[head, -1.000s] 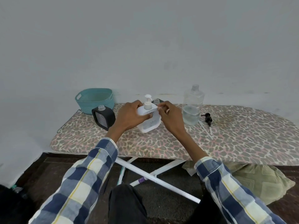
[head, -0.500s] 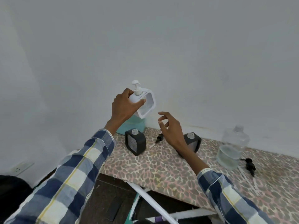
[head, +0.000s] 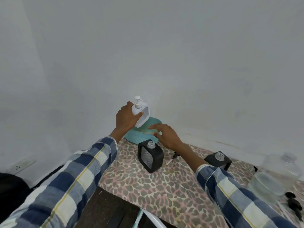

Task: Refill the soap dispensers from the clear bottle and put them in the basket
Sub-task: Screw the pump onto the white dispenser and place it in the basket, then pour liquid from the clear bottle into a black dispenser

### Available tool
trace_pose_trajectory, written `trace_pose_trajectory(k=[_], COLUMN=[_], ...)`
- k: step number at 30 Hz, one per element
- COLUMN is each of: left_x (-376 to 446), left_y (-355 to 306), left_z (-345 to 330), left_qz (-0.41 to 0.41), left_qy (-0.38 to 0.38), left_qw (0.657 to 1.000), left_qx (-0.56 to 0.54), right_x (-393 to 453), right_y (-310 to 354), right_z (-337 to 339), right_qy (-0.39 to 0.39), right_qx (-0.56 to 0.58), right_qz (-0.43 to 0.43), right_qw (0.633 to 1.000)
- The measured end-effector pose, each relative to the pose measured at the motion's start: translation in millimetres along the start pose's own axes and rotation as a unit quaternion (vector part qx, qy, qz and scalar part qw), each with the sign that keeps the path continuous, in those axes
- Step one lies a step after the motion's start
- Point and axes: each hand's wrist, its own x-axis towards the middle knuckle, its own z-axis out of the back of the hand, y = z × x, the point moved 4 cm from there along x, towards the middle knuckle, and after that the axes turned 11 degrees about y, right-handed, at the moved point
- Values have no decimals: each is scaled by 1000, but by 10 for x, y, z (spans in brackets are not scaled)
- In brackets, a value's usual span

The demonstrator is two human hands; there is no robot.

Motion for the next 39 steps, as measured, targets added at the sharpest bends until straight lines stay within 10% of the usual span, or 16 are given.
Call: trace_pose_trajectory(k=[32, 39], left_x=[232, 39], left_y=[525, 521], left_z=[-656, -573], left_qz=[165, 139], left_qy=[11, -57], left_qw=[978, 986], left_qx=[124, -70], right_x=[78, -348], right_y=[-119, 22], right_z=[-230, -70], right_qy=[66, -109], right_qx=[-56, 103], right_qz=[6, -32], right_qw=[996, 988])
